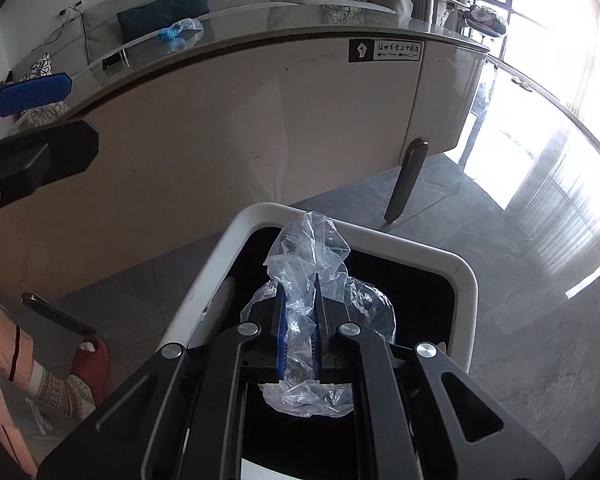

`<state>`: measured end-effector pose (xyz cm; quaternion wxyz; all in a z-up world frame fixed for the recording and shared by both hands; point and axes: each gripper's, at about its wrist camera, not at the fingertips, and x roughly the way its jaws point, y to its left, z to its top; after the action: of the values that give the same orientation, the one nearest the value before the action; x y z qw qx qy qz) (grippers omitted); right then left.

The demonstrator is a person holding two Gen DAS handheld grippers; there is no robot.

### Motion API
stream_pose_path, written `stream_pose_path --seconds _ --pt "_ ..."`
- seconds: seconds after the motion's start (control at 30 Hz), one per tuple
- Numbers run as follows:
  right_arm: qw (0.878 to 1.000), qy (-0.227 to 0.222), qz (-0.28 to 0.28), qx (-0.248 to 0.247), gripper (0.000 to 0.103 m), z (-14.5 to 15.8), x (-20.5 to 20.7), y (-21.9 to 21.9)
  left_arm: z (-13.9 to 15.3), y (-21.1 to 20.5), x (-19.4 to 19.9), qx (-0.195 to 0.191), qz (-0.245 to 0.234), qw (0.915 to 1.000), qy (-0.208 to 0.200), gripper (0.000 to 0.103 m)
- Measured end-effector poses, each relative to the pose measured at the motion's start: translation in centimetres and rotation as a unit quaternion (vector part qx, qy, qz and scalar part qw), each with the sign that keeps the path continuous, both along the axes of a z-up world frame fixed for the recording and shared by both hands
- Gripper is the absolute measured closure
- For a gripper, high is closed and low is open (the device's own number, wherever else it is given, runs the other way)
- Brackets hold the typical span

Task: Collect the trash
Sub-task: 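Lower the clear plastic bag into the bin and open the right gripper, then move both tools back toward the tape roll and snack bag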

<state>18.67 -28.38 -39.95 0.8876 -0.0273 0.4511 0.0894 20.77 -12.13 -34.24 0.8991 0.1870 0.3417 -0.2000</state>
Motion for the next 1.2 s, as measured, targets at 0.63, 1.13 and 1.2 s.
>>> stream_pose_path --seconds 0.63,1.13,1.2 --pt "0.998 0.055 -0.014 -0.023 0.004 -2.5 2.0 -0.3 -0.7 -0.2 1.4 0.006 0.010 0.9998 0.013 0.011" --pt "0.994 -0.104 -0.037 0.010 0.004 8.7 -0.2 0.1 3.9 5.6 2.3 -0.025 0.061 0.9977 -0.014 0.011" --pt "0.990 -0.139 -0.029 0.024 0.004 11.6 0.2 0.7 4.7 7.2 3.1 -0.026 0.075 0.9967 -0.015 0.011"
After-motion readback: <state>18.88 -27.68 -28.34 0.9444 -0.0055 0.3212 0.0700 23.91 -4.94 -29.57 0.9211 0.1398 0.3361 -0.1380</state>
